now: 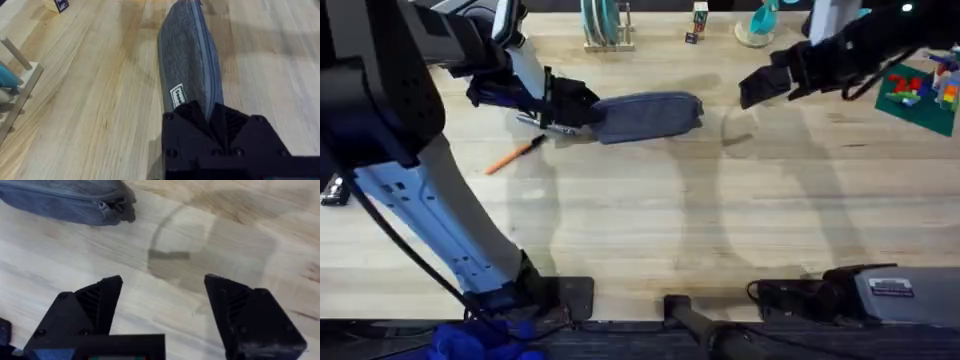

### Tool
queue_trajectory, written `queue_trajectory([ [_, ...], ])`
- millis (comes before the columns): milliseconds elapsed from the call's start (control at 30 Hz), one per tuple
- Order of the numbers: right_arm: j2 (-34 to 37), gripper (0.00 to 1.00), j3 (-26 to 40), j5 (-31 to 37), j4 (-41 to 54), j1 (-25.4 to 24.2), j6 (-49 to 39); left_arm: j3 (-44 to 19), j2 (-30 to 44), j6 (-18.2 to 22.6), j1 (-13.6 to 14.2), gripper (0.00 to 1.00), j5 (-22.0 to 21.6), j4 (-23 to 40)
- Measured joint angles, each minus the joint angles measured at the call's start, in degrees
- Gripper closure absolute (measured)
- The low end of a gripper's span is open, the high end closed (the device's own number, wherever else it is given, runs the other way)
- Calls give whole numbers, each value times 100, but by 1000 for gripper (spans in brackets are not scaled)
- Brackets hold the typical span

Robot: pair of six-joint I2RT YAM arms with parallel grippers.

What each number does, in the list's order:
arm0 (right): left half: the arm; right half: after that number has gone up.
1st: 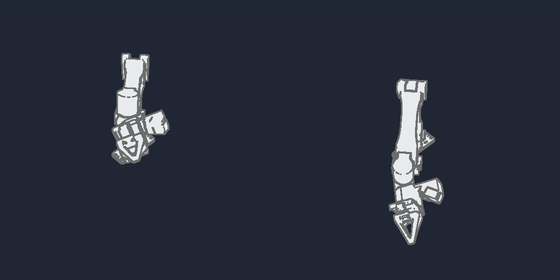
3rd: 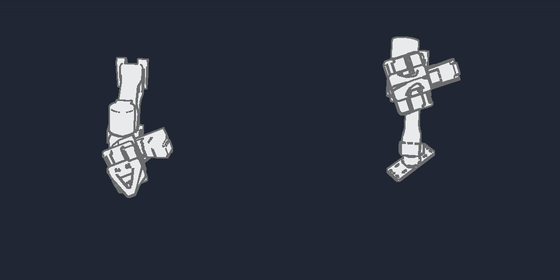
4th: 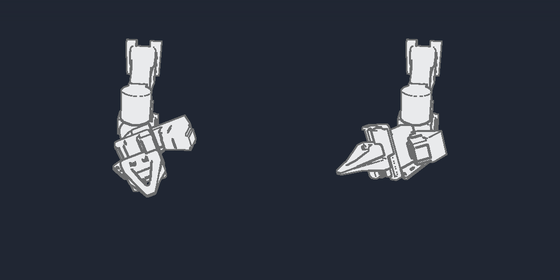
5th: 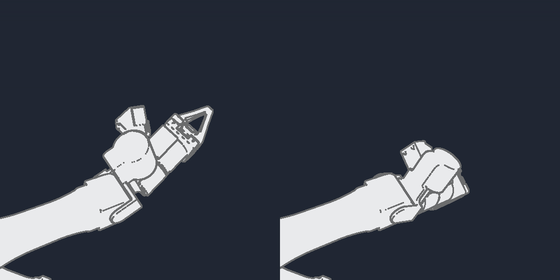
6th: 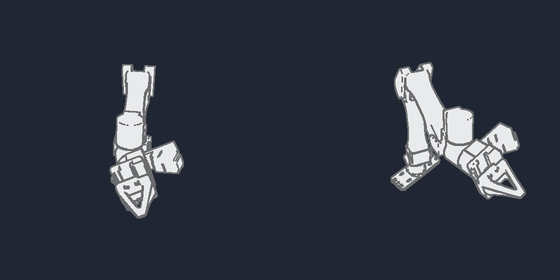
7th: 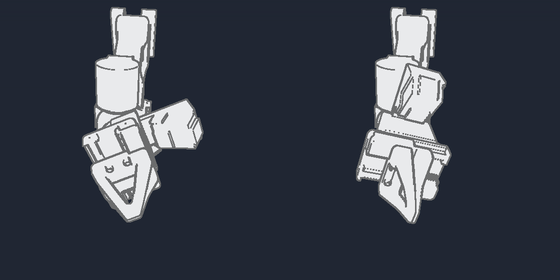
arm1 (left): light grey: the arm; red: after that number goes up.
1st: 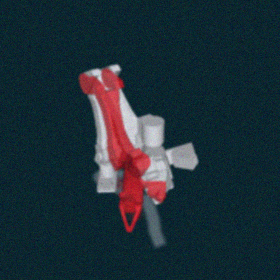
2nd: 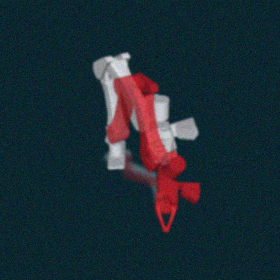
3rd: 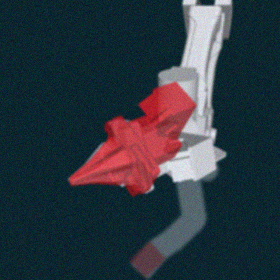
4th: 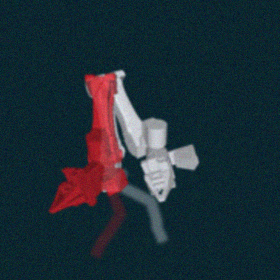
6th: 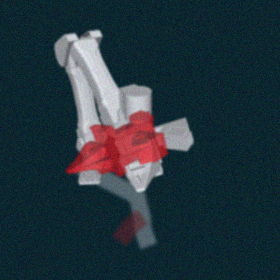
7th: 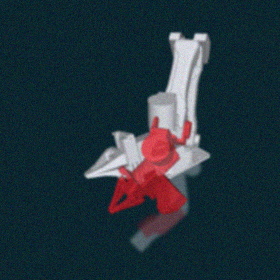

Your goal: Unzip the bag, pick up the pens from the table one at a time and place them inside, then zip the bag closed.

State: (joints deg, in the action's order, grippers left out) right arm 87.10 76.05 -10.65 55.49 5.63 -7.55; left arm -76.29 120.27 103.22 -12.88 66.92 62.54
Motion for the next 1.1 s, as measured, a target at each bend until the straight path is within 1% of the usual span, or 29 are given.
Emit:
queue_trajectory([
  [100, 225, 5, 0, -201, -90, 11, -279, 0, 0, 0, 0, 958, 0, 0],
  [333, 762, 5, 0, -1026, -360, 15, -914, 0, 0, 0, 0, 958, 0, -1],
  [500, 1102, 5, 0, -1356, -759, 26, -1138, 0, 0, 0, 0, 958, 0, -4],
  [767, 1266, 5, 1, -1519, -1235, 135, -1228, 0, 0, 0, 0, 958, 2, -20],
  [1100, 1266, 6, 2, -1574, -1358, 219, -1243, 0, 0, 0, 0, 958, 0, -21],
])
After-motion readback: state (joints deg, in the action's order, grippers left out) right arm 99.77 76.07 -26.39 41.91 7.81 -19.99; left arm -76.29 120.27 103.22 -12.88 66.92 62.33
